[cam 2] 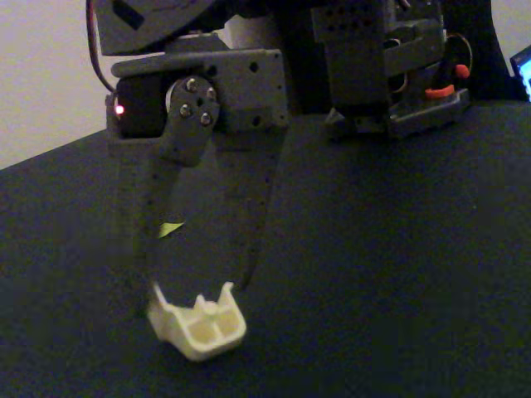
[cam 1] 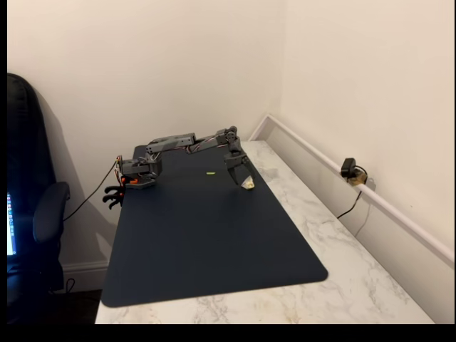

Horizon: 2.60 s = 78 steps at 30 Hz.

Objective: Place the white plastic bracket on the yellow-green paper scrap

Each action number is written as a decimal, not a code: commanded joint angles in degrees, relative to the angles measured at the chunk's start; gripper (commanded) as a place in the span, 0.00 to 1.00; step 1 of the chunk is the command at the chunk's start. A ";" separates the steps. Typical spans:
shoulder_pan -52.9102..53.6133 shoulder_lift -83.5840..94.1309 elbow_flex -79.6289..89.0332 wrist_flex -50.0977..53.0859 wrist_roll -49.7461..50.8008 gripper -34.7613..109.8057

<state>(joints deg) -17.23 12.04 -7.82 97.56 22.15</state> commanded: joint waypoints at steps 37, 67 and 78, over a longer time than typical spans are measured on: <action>-4.22 43.86 39.81 2.37 3.78 0.24; 16.35 81.12 99.14 -19.34 9.84 0.24; 22.76 77.17 104.50 -24.43 12.74 0.24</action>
<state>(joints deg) 3.34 88.07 95.98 73.92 33.57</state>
